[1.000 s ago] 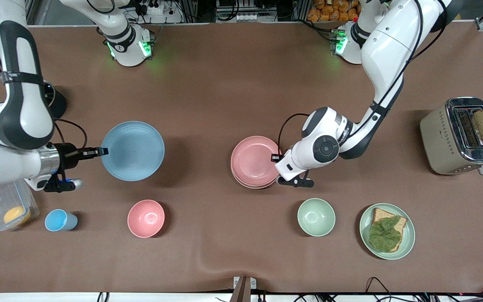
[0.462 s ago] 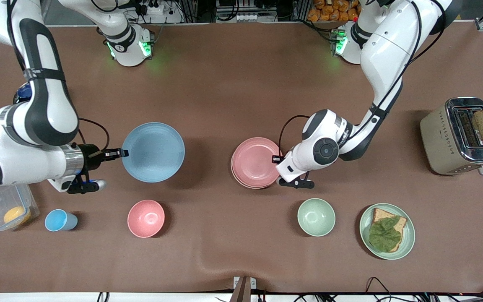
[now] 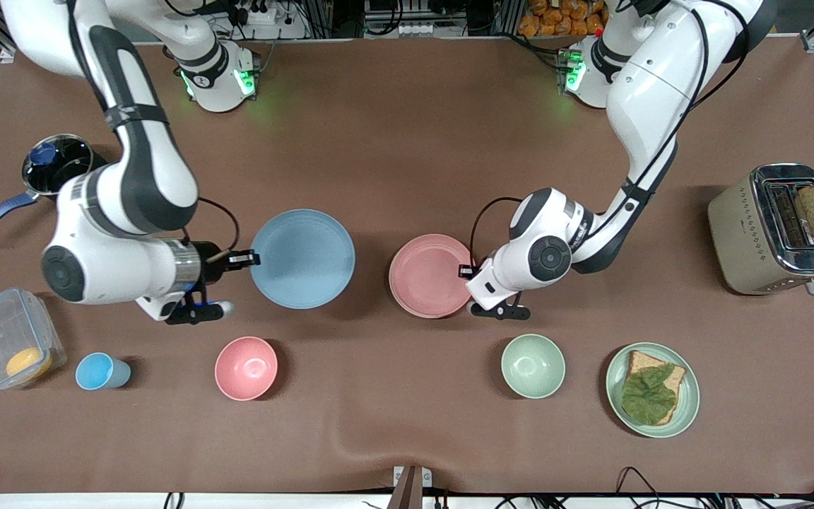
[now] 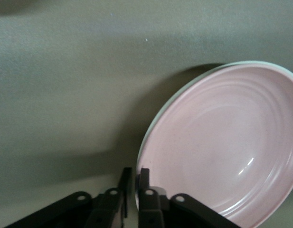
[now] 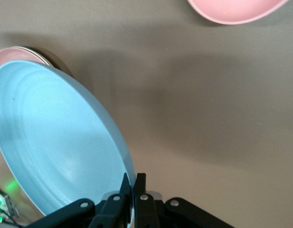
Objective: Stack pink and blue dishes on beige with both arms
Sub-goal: 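Carry the blue plate over the stack while the left gripper withdraws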
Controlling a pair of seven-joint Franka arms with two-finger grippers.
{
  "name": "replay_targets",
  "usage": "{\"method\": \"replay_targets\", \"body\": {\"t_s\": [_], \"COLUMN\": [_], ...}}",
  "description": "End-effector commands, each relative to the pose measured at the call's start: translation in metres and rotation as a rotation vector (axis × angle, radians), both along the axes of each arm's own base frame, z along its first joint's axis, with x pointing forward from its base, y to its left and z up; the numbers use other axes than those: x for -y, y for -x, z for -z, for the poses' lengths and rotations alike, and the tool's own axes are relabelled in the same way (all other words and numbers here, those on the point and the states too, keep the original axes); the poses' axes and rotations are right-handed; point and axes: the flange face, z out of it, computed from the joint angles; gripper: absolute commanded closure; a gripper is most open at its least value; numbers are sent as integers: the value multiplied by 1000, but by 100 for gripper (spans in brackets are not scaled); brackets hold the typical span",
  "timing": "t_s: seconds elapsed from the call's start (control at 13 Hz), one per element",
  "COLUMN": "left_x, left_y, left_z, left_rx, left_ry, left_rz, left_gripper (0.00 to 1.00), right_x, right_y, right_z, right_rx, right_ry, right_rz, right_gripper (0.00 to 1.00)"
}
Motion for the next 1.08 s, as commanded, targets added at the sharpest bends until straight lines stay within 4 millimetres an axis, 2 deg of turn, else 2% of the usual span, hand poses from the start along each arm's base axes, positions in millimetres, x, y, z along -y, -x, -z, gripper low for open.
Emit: {"method": "replay_targets", "body": {"t_s": [0.0, 0.15, 0.31, 0.38, 0.46, 0.62, 0.77, 0.85, 1.0], "left_x": [-6, -16, -53, -65, -77, -120, -154, -161, -178], "left_y": [-13, -33, -47, -49, -46, -45, -40, -37, -27], "left_z": [-18, -77, -142, -173, -205, -261, -301, -315, -339], "left_rx": [30, 119, 193, 220, 246, 293, 321, 322, 310], "left_ry": [7, 26, 10, 0, -15, -67, -100, -112, -140], "left_rz": [-39, -62, -84, -95, -102, -112, -88, -88, -106], "left_gripper": [0, 0, 0, 0, 0, 0, 0, 0, 0], "right_x": [-22, -41, -68, -75, -93, -126, -159, -175, -191], "right_y": [1, 6, 14, 14, 18, 25, 29, 32, 33], "right_z": [9, 16, 24, 30, 37, 56, 79, 86, 99], "right_rx": [3, 1, 11, 14, 24, 50, 82, 108, 152], "right_ry": [5, 7, 9, 12, 19, 32, -13, -40, -54], "right_rz": [24, -1, -33, -30, -31, -19, 19, 38, 52], "right_gripper": [100, 100, 100, 100, 100, 100, 100, 100, 100]}}
